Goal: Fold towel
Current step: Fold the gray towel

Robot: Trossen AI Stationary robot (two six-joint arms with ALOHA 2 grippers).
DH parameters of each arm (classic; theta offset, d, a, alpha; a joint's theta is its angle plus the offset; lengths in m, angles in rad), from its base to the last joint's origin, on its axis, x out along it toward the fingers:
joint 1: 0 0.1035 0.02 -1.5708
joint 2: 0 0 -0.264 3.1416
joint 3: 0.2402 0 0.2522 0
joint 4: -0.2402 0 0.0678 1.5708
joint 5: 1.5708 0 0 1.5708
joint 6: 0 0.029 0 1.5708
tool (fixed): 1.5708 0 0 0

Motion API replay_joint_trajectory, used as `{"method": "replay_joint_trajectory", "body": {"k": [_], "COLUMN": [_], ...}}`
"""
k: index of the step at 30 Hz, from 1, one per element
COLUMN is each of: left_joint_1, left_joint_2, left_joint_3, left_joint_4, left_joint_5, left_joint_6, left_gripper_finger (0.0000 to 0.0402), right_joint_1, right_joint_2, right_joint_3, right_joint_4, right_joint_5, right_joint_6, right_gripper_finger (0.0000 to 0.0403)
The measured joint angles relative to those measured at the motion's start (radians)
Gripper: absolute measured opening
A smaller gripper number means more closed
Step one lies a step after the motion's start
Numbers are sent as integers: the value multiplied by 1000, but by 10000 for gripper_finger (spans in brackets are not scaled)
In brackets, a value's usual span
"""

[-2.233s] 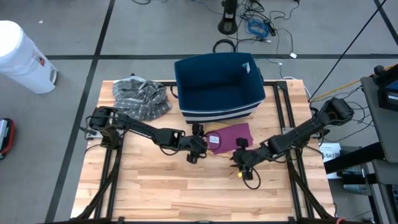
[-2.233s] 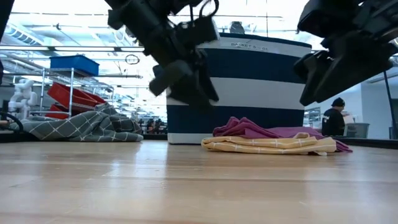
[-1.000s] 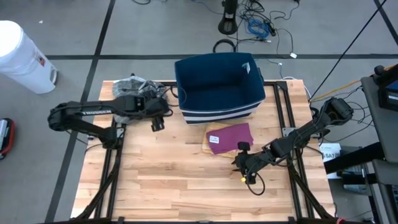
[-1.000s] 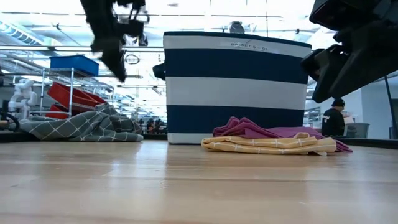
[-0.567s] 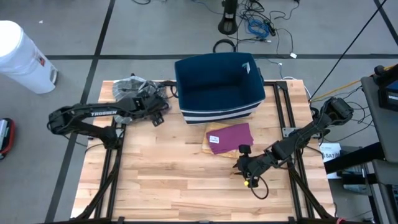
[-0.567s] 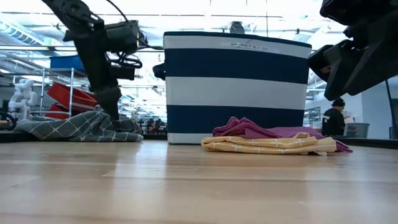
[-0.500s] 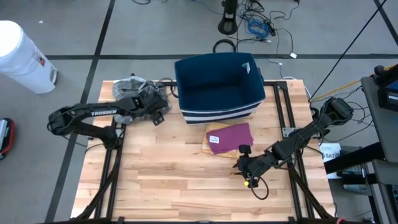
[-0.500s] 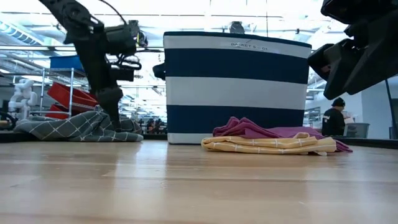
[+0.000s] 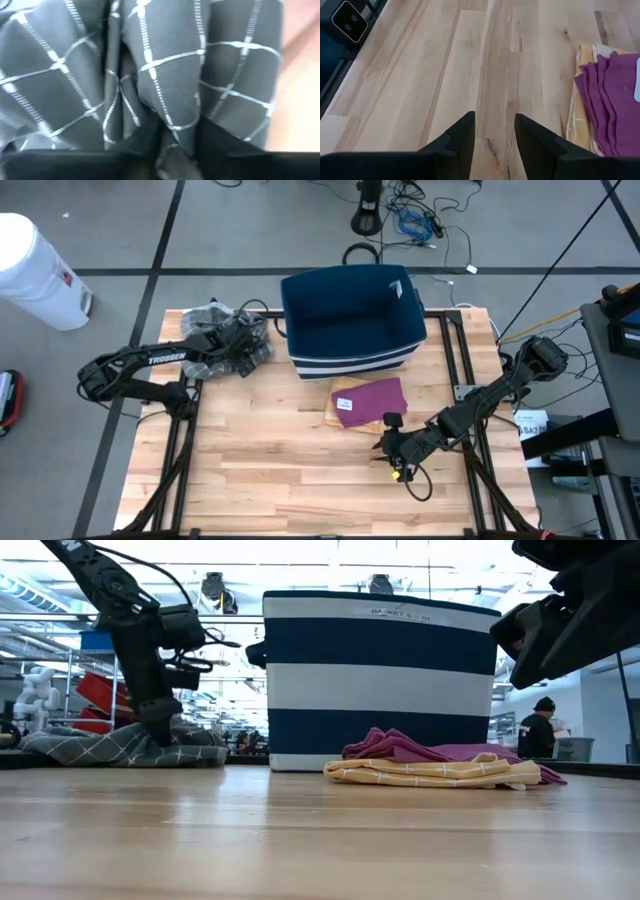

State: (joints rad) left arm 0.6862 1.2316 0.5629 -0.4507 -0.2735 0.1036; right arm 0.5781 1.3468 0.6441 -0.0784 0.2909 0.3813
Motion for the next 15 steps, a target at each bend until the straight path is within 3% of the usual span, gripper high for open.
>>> {"method": "replay_joint_trajectory", "body": {"k": [3,10,15], "left_joint_1": [-23,-116,-240], "left_joint_2": [0,-17,-104], "left_joint_3": [0,1,38], "left_joint_4": [0,-3,-59], "left_joint_5": [35,54,84], "left_joint_6": [14,-11,-85], "left_gripper_finger": [21,5,4], "right_joint_1": [0,0,0], "right_joint_2": [0,0,0], "right_joint_3": [0,0,0], "right_joint_4": [0,0,0], "right_joint_5": [0,0,0], "right_joint_6": [0,18,28], "right_gripper_finger": [125,125,125]}}
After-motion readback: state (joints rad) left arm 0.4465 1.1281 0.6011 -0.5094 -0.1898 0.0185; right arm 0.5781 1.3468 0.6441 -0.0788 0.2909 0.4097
